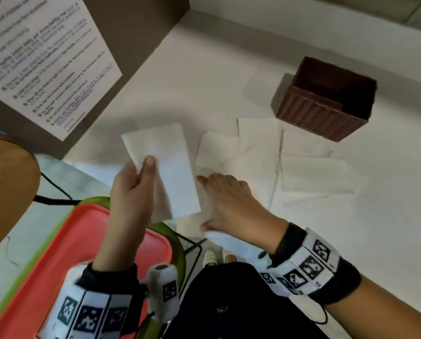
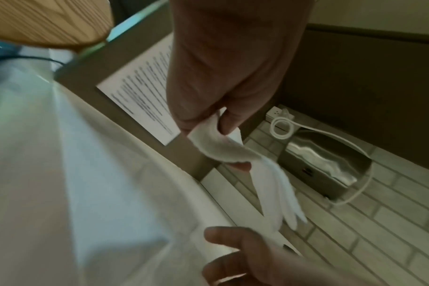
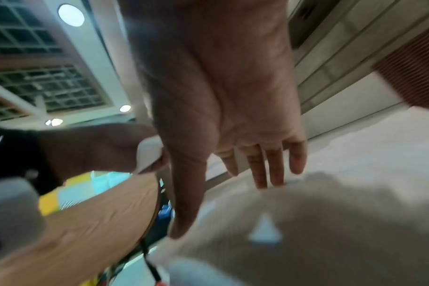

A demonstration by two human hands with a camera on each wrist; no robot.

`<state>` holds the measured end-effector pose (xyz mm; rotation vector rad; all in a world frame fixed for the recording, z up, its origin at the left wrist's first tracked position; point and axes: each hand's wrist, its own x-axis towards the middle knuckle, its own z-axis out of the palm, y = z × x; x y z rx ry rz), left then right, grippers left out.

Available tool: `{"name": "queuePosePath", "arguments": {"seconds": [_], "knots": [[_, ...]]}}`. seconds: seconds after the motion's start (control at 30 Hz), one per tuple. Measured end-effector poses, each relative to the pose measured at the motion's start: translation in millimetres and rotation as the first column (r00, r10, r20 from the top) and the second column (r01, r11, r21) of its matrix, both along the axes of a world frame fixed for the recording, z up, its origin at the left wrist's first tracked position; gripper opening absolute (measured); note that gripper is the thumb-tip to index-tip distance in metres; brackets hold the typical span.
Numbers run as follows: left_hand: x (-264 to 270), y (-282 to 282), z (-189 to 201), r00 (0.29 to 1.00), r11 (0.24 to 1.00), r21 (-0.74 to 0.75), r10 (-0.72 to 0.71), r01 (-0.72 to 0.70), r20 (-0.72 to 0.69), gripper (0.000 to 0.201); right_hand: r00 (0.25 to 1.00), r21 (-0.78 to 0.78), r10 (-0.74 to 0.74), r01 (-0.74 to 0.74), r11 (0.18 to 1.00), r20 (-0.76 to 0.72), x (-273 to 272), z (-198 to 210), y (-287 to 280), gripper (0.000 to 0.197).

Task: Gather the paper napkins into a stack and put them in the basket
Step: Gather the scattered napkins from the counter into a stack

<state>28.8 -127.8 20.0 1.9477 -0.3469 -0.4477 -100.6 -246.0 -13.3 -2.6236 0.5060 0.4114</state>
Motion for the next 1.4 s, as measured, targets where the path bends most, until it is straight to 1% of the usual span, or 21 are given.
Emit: {"name": "queuePosePath", "arguments": {"seconds": [0.07,0.13,0.27,0.3,0.33,0.37,0.4,0.43,0.5,0.53,0.57,0.63,0.73,0.83,0.9,0.97,1.03,1.17,1.27,1.33,1.4], "knots": [[4,10,-2,0.999,0.999,0.012,0.039,-0.038,-0.027,0.022,0.995,-0.145,0.071,-0.081,0.986,-0.073,14,-8,10,0.107],[6,15,-2,0.998,0.999,0.011,0.042,-0.041,-0.036,0.025,0.991,-0.157,0.089,-0.104,0.982,-0.100,22,-6,8,0.092],[11,16,-2,0.997,0.998,-0.001,0.066,-0.066,-0.039,0.027,0.998,0.031,0.061,-0.060,0.998,-0.012,17,14,-6,0.026],[13,14,0,0.997,0.997,0.002,0.078,-0.078,-0.028,0.026,0.999,0.107,0.041,-0.041,0.993,0.008,10,21,-12,0.019],[15,11,0,0.997,0.997,-0.001,0.081,-0.081,-0.013,0.026,1.000,0.207,0.011,-0.017,0.978,0.028,1,30,-19,0.020],[16,8,1,0.998,0.998,0.000,0.068,-0.068,-0.001,0.027,0.997,0.347,-0.042,0.019,0.938,0.060,-8,42,-25,0.022],[16,2,1,1.000,1.000,0.008,0.029,-0.030,0.008,0.029,0.985,0.512,-0.138,0.066,0.856,0.104,-17,56,-30,0.023],[13,-5,1,0.999,0.999,0.029,-0.032,0.032,0.000,0.032,0.949,0.671,-0.280,0.115,0.732,0.143,-25,69,-35,0.021],[3,-23,2,0.978,0.979,0.058,-0.191,0.196,-0.080,0.033,0.805,0.873,-0.577,0.173,0.455,0.141,-33,75,-42,0.023],[-4,-32,2,0.954,0.958,0.058,-0.274,0.282,-0.125,0.028,0.726,0.904,-0.677,0.199,0.378,0.123,-33,71,-45,0.027],[-12,-40,3,0.923,0.932,0.048,-0.347,0.359,-0.166,0.022,0.664,0.906,-0.740,0.241,0.348,0.107,-32,63,-48,0.028],[-27,-53,3,0.862,0.889,0.000,-0.444,0.458,-0.245,0.020,0.595,0.868,-0.796,0.335,0.367,0.107,-32,51,-50,0.028],[-39,-62,5,0.822,0.864,-0.051,-0.493,0.501,-0.286,0.039,0.527,0.793,-0.840,0.455,0.406,0.128,-42,33,-55,0.027],[-42,-64,1,0.779,0.839,-0.047,-0.522,0.542,-0.348,0.046,0.502,0.761,-0.854,0.500,0.413,0.133,-52,24,-52,0.037],[-43,-64,0,0.760,0.834,-0.046,-0.522,0.549,-0.386,0.048,0.503,0.738,-0.852,0.517,0.433,0.148,-57,21,-50,0.042],[-45,-66,0,0.750,0.840,-0.062,-0.512,0.539,-0.419,0.050,0.511,0.712,-0.845,0.536,0.454,0.155,-58,20,-50,0.033],[-50,-67,2,0.739,0.833,-0.072,-0.524,0.549,-0.423,0.048,0.524,0.673,-0.834,0.556,0.489,0.173,-56,23,-49,0.033],[-53,-69,-8,0.824,0.848,0.025,-0.507,0.529,-0.252,0.026,0.615,0.545,-0.759,0.569,0.616,0.215,-57,30,-52,0.037],[-43,-67,-16,0.865,0.886,0.012,-0.448,0.463,-0.227,0.026,0.591,0.366,-0.783,0.698,0.616,0.193,-93,35,-72,0.042],[-33,-63,-17,0.885,0.912,-0.013,-0.401,0.410,-0.238,0.026,0.541,0.139,-0.831,0.820,0.555,0.126,-133,30,-86,0.060],[-23,-58,-18,0.891,0.924,-0.036,-0.378,0.381,-0.250,0.023,0.467,-0.135,-0.883,0.874,0.468,-0.037,-160,19,-88,0.084]]}}
